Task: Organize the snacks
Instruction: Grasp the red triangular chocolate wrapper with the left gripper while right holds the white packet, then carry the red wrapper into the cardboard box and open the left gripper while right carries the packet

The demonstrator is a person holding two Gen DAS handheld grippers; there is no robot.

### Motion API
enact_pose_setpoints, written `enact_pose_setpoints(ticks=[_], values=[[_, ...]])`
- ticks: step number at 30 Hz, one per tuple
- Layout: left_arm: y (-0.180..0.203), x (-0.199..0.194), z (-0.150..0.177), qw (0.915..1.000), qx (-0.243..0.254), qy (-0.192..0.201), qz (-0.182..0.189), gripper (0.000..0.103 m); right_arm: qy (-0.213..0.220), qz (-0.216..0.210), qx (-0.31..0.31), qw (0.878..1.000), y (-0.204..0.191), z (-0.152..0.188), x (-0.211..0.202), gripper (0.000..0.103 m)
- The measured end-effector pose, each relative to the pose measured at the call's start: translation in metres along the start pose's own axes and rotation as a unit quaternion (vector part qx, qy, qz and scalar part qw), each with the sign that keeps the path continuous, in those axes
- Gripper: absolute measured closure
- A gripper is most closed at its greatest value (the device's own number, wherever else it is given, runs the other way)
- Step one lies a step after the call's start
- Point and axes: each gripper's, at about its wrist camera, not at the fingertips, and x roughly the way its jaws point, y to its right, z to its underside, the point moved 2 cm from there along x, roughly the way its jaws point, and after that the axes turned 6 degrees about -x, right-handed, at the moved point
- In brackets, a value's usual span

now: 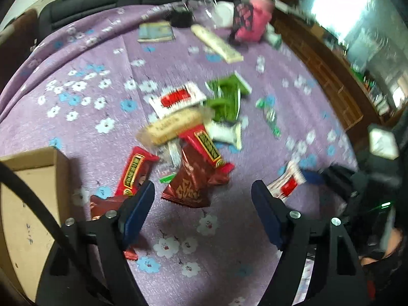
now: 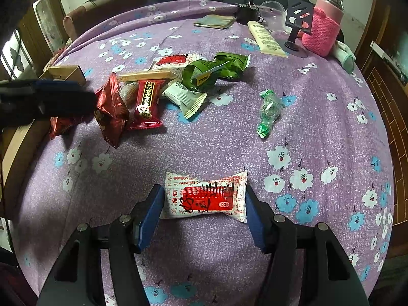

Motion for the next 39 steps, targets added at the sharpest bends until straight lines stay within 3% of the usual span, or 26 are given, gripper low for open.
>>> enact_pose_setpoints(ticks=[6, 10, 16, 29, 39], values=[[0.003, 0.020, -0.001, 0.9997, 0.022, -0.005, -0.004, 0.029, 0.001, 0.002, 0.004, 1.000, 0.001, 0.001, 0.000, 0.041], [0.003, 0.032, -0.005, 0.9995, 0.019, -0.024, 0.008, 0.049, 0.001, 0.003, 0.006, 1.000, 0.001, 0.002, -0.001, 0.041], [0.004, 0.030, -0.004, 0.9994, 0.022, -0.020, 0.020, 0.057, 0.007, 0.010, 0.009, 1.000, -0.001, 0.004, -0.002, 0.042], [-0.009, 0.016, 0.003, 0.9995, 0.006, -0.009, 0.031, 0.072, 0.003, 0.020, 0.032, 0.999, -0.002, 0.009, -0.006, 0.043], [-0.019, -0.007, 0.011, 0.9992, -0.005, 0.010, 0.039, 0.075, -0.001, 0.025, 0.044, 0.999, -0.006, 0.012, -0.009, 0.044]])
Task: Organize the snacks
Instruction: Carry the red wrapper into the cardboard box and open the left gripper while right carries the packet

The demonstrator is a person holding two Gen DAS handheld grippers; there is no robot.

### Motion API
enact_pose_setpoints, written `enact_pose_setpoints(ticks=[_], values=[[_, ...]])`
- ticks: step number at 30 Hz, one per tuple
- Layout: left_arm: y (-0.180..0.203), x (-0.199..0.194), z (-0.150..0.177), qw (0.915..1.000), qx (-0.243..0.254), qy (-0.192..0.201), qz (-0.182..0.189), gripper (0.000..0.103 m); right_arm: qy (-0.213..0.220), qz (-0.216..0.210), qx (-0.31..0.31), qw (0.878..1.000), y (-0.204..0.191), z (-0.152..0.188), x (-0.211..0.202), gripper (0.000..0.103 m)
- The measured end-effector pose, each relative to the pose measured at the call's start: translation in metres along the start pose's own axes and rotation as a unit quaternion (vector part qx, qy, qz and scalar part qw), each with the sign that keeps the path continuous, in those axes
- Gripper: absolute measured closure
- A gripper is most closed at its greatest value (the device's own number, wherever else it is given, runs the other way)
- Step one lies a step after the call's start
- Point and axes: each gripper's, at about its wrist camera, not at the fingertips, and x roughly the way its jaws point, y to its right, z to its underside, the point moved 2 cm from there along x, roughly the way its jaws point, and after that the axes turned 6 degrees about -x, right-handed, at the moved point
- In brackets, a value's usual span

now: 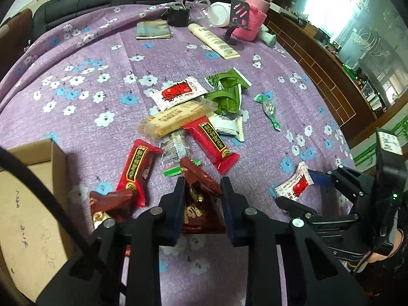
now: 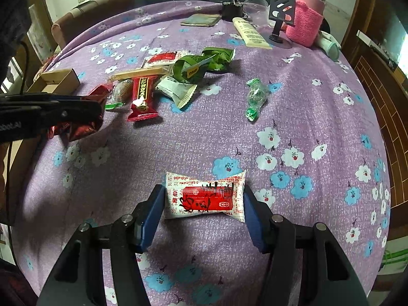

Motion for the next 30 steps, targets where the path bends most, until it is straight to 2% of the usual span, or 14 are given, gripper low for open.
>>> enact_pose_setpoints(ticks=[6, 16, 24, 30], values=[[0.000, -0.015, 0.011, 0.9999, -0.002, 0.008, 0.008, 0.075, 0.002, 0.004, 0.006, 1.000, -0.004, 0.005, -0.007, 0.044], [0.007, -0.025, 0.038, 0.9993, -0.012, -0.003, 0.034, 0.075, 0.000, 0.011, 0.010, 1.000, -0.010, 0.007, -0.021, 0.044], [-0.004, -0.055, 0.043, 0.9985, -0.026, 0.020, 0.043, 0.075, 0.021, 0.006, -0.025, 0.999, -0.047, -0.018, -0.037, 0.044], [-0.030, -0.088, 0.041, 0.9968, -0.048, 0.047, 0.043, 0.074, 0.043, -0.007, -0.059, 0.997, -0.089, -0.048, -0.050, 0.044]])
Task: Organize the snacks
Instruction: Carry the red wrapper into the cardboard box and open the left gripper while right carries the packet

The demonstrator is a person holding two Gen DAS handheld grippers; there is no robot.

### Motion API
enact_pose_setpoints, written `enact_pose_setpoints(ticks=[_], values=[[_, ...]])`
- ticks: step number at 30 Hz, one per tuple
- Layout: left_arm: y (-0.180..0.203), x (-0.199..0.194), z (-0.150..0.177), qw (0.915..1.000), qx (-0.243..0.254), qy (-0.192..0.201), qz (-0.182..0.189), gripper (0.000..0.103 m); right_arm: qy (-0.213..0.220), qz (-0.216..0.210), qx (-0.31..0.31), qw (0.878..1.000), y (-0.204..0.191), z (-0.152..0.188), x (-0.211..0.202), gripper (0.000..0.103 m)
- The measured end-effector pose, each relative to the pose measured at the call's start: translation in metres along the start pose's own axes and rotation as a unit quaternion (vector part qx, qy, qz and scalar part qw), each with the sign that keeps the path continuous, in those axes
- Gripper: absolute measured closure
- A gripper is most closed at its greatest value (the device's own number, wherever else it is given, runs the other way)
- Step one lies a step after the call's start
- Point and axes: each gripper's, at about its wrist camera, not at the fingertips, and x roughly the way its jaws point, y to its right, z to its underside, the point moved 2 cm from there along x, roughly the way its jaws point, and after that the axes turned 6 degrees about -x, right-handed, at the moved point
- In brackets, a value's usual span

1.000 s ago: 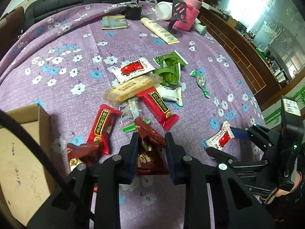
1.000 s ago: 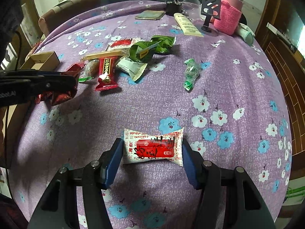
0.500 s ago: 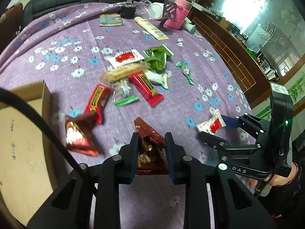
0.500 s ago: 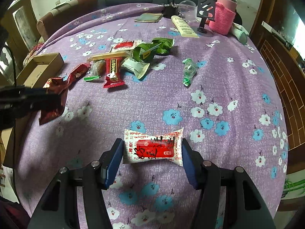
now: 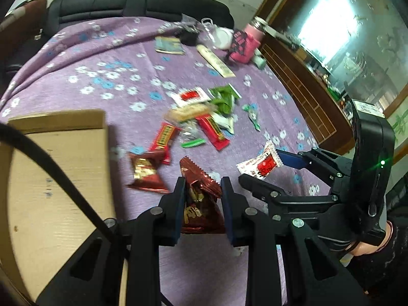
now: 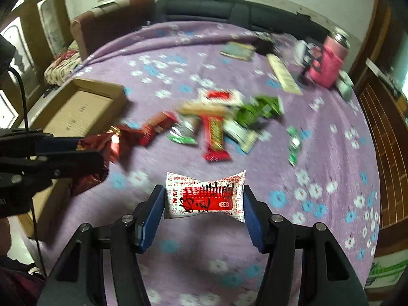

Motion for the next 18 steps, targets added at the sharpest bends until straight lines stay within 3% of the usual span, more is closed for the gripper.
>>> enact_pose_setpoints(ticks=[12, 18], values=[[-0.114, -0.055, -0.025, 0.9932, -0.084, 0.051, -0.062, 0.074, 0.035, -0.056, -0.079, 0.995, -0.102, -0.083, 0.023, 0.044], [-0.162, -0.052, -0.043, 0.9885, -0.100, 0.049, -0.102, 0.074, 0.031, -0.070, -0.087, 0.993, -0.131, -0.108, 0.049, 0.044]])
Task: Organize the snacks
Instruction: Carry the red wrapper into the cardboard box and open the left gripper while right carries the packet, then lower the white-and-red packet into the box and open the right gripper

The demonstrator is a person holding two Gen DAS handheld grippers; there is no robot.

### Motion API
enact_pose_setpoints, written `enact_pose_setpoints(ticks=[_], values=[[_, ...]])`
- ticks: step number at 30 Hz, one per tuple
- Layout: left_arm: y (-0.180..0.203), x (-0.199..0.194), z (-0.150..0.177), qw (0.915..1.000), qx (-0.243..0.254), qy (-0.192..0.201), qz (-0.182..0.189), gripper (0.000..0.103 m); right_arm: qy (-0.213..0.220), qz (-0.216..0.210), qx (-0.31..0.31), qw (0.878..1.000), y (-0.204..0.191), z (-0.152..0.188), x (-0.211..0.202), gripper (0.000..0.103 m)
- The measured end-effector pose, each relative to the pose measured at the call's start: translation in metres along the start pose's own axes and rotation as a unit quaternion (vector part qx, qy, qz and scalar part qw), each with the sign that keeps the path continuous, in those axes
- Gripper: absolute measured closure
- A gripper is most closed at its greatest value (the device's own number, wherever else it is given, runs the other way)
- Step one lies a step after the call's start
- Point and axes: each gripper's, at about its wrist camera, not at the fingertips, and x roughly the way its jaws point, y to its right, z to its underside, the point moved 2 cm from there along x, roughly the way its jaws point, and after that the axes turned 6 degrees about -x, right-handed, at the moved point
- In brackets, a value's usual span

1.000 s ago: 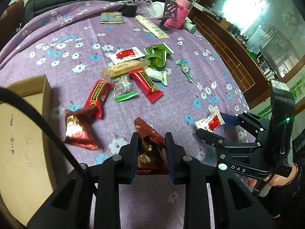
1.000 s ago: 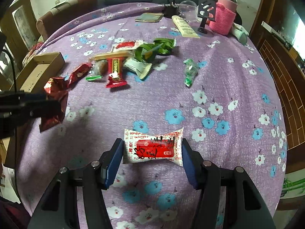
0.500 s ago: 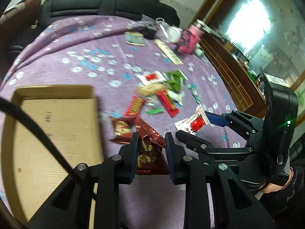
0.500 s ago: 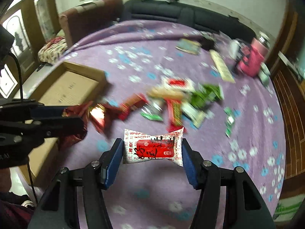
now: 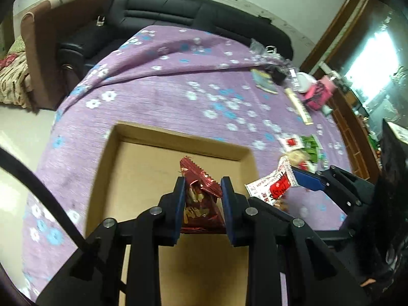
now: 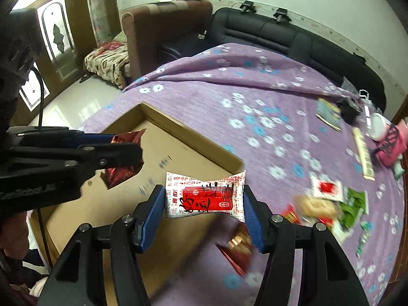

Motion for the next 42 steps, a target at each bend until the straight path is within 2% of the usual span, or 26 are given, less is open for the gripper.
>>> enact_pose_setpoints(ticks=[8, 18, 22, 24, 26, 33, 35, 38, 42], values=[[-0.017, 0.022, -0.001, 0.9997, -0.004, -0.011, -0.021, 0.073, -0.029, -0.003, 0.001, 1.000, -0.019, -0.012, 0.033, 0.044], [-0.026, 0.037, 0.001, 0.9989, -0.016, -0.028, -0.033, 0.071, -0.048, 0.007, 0.022, 0.999, -0.022, -0.008, 0.046, 0.044], [-0.026, 0.037, 0.002, 0.9988, -0.016, -0.024, -0.039, 0.068, -0.055, 0.012, 0.024, 0.998, -0.023, -0.005, 0.047, 0.043], [-0.027, 0.036, 0.002, 0.9987, -0.015, -0.025, -0.042, 0.064, -0.061, 0.012, 0.031, 0.998, -0.021, -0.004, 0.049, 0.043], [-0.026, 0.035, 0.003, 0.9983, -0.015, -0.022, -0.052, 0.054, -0.064, 0.012, 0.037, 0.997, -0.019, -0.003, 0.049, 0.041], [-0.023, 0.025, 0.008, 0.9971, -0.009, 0.003, -0.076, 0.031, -0.062, 0.018, 0.033, 0.997, -0.023, 0.001, 0.042, 0.041], [-0.022, 0.019, 0.012, 0.9960, -0.004, 0.018, -0.088, 0.022, -0.061, 0.014, 0.037, 0.997, -0.022, 0.003, 0.040, 0.041], [-0.019, 0.008, 0.018, 0.9951, -0.001, 0.043, -0.089, 0.014, -0.058, 0.014, 0.039, 0.997, -0.021, 0.005, 0.036, 0.041], [-0.017, -0.001, 0.024, 0.9957, -0.007, 0.049, -0.078, 0.010, -0.055, 0.016, 0.045, 0.997, -0.018, 0.009, 0.030, 0.041]])
